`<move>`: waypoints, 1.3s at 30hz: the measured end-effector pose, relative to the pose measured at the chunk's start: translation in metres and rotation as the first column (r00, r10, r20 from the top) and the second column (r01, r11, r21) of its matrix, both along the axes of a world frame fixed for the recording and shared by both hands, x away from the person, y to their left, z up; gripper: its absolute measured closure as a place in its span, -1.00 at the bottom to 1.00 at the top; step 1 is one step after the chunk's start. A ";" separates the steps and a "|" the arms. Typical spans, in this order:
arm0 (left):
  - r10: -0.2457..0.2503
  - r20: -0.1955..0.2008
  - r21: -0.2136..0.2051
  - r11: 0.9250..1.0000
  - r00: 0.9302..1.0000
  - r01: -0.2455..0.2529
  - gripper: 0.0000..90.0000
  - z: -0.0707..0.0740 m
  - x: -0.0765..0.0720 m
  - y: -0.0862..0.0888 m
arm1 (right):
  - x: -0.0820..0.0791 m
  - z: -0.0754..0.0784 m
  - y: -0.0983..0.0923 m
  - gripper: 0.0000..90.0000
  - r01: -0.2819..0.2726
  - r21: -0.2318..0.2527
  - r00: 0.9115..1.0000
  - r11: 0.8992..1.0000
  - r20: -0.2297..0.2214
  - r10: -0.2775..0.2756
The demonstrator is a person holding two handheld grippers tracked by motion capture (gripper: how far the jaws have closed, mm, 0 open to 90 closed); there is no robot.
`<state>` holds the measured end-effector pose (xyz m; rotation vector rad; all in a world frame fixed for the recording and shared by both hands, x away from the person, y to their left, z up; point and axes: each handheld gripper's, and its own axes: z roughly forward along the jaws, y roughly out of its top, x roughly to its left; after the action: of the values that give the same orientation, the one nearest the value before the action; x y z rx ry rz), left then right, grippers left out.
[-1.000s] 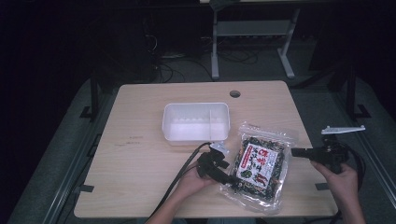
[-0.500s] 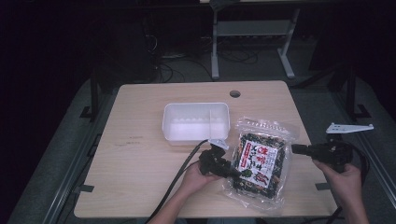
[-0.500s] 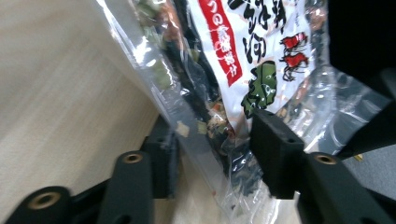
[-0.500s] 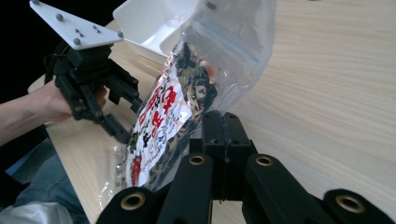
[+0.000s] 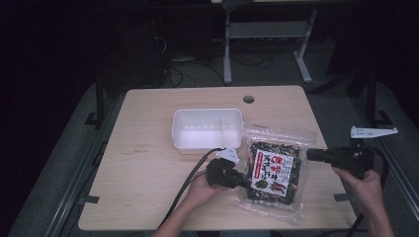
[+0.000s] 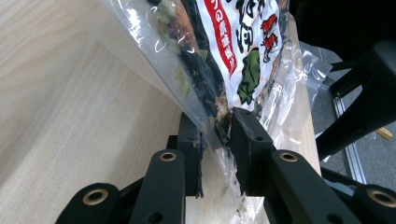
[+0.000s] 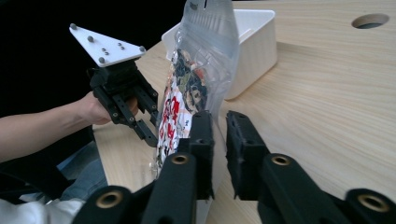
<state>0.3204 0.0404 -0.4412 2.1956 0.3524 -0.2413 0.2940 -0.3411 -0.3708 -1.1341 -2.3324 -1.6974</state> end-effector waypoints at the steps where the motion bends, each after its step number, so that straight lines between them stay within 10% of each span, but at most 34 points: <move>1: -0.004 0.003 -0.001 1.000 1.000 0.004 0.66 0.000 0.000 0.001 | 0.001 0.001 0.000 0.58 -0.007 0.008 1.000 1.000 -0.003 0.007; 8: -0.031 0.072 0.022 0.999 0.997 0.030 0.71 0.003 -0.005 -0.001 | 0.009 0.006 0.006 0.29 -0.028 -0.031 0.999 0.999 -0.023 0.028; 11: -0.036 0.061 0.012 0.999 0.997 0.035 0.72 0.003 -0.005 -0.001 | 0.011 0.008 0.019 0.38 -0.040 -0.123 0.999 0.992 -0.014 0.038; 39: 0.038 0.120 0.075 0.996 0.992 -0.047 0.16 0.010 -0.014 0.027 | 0.004 0.045 0.044 0.79 -0.066 -0.139 0.996 0.988 0.043 0.073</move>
<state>0.3064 0.0674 -0.4308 2.2647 0.3475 -0.0743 0.2975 -0.2973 -0.3262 -1.0283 -2.5211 -1.5798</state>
